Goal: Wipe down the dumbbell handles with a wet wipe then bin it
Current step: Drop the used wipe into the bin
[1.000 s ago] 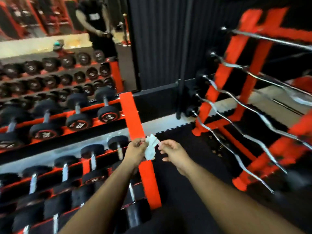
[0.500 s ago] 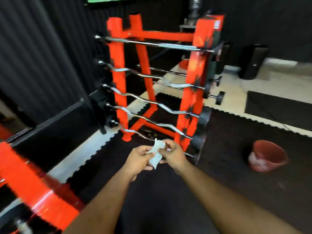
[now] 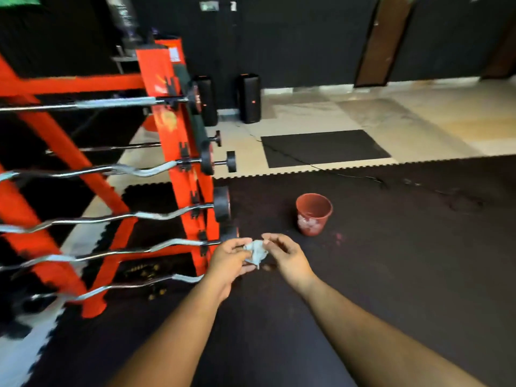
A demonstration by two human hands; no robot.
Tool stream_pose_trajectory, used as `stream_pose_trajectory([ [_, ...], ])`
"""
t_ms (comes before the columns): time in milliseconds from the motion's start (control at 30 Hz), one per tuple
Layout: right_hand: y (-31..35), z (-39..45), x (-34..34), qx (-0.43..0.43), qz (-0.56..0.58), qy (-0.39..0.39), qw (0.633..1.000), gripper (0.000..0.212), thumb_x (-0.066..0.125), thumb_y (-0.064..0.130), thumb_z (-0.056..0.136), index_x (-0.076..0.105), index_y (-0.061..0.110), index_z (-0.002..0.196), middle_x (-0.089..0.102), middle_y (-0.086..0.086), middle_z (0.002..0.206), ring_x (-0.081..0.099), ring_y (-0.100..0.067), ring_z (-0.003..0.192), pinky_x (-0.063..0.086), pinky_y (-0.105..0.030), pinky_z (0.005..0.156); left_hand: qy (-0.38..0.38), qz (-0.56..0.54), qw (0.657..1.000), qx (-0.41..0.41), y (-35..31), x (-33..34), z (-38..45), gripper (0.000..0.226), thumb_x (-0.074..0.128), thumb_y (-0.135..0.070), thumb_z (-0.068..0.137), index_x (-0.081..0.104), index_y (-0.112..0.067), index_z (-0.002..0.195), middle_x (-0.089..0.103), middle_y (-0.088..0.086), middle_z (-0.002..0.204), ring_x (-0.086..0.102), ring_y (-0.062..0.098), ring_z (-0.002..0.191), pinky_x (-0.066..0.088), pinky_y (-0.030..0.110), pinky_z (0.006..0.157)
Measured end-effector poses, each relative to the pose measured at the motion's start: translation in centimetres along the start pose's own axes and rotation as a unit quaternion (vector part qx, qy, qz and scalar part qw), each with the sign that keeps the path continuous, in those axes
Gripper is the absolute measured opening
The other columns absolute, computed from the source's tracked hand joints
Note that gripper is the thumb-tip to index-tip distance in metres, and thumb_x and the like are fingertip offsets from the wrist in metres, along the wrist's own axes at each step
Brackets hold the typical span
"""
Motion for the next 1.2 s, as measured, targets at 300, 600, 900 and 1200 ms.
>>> stream_pose_trajectory([
  [300, -1.4, 6.2, -10.6, 0.059, -0.031, -0.1, 0.993, 0.017, 0.064, 0.016, 0.096, 0.062, 0.008, 0.11, 0.073, -0.016, 0.102, 0.07, -0.019, 0.077, 0.059, -0.041, 0.069, 0.09, 0.14, 0.986, 0.029, -1.6, 10.6, 8.5, 0.027, 0.059, -0.001, 0.098, 0.065, -0.019, 0.118, 0.07, 0.002, 0.105, 0.07, 0.015, 0.082, 0.059, 0.032, 0.071],
  [600, -0.9, 19.6, -24.8, 0.064, -0.081, -0.164, 0.981, 0.008, 0.066, 0.024, 0.091, 0.062, 0.022, 0.097, 0.071, -0.006, 0.1, 0.071, -0.023, 0.086, 0.06, -0.033, 0.06, 0.064, 0.207, 0.975, 0.037, -4.7, 22.7, 21.9, 0.033, 0.068, -0.024, 0.099, 0.062, -0.019, 0.132, 0.067, -0.002, 0.118, 0.064, 0.008, 0.101, 0.053, 0.03, 0.086],
  [900, 0.4, 31.6, -35.0, 0.086, -0.145, -0.155, 0.973, 0.016, 0.066, 0.029, 0.09, 0.062, 0.023, 0.105, 0.071, 0.0, 0.094, 0.072, -0.025, 0.078, 0.061, -0.043, 0.063, 0.059, 0.251, 0.966, 0.023, -6.9, 32.3, 33.9, 0.042, 0.07, -0.03, 0.097, 0.061, -0.02, 0.137, 0.063, 0.0, 0.131, 0.06, 0.012, 0.116, 0.05, 0.028, 0.095],
  [1200, -4.7, 51.1, -40.9, 0.123, -0.197, -0.157, 0.96, 0.042, 0.064, 0.05, 0.073, 0.065, 0.026, 0.107, 0.072, 0.003, 0.099, 0.071, -0.022, 0.089, 0.06, -0.051, 0.076, 0.076, 0.248, 0.966, -0.014, -5.6, 36.8, 53.7, 0.041, 0.071, -0.028, 0.097, 0.061, -0.017, 0.135, 0.063, 0.003, 0.131, 0.06, 0.011, 0.114, 0.049, 0.029, 0.099],
])
Point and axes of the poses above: each hand's wrist, its own z-axis towards the middle knuckle, its own x-axis out of the palm, y = z × x, the point moved 2 cm from there along z, towards the middle knuckle
